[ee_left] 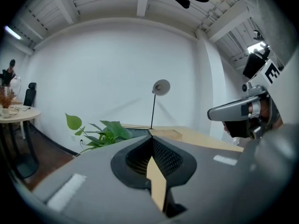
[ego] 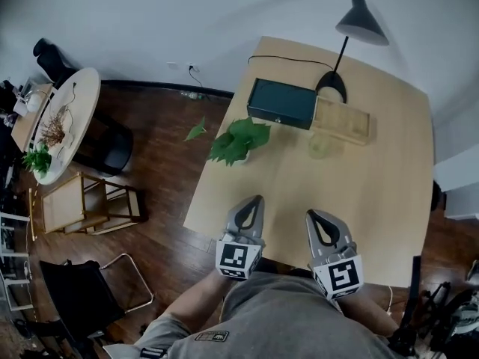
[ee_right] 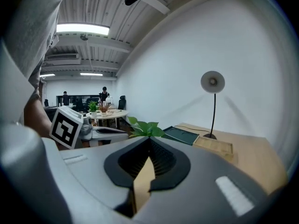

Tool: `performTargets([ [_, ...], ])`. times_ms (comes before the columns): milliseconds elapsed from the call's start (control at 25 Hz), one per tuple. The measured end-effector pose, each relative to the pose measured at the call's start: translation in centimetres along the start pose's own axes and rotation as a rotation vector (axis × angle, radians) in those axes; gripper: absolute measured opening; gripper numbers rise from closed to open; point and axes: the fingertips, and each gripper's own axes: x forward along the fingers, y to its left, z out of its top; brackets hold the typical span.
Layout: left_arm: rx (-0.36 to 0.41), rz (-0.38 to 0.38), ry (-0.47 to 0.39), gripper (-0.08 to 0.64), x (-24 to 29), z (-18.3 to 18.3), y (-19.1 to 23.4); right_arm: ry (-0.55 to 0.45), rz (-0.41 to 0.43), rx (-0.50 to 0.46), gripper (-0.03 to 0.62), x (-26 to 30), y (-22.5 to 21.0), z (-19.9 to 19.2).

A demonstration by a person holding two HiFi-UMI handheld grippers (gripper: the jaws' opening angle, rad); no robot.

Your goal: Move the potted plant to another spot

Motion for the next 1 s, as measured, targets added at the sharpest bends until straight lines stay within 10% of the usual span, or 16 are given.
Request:
performTargets([
  [1000, -0.052, 0.034, 0.213, 0.003, 5.3, -13.3, 11.3, 0.32, 0.088, 0.07, 0.006, 19.4, 4.3, -15.3],
])
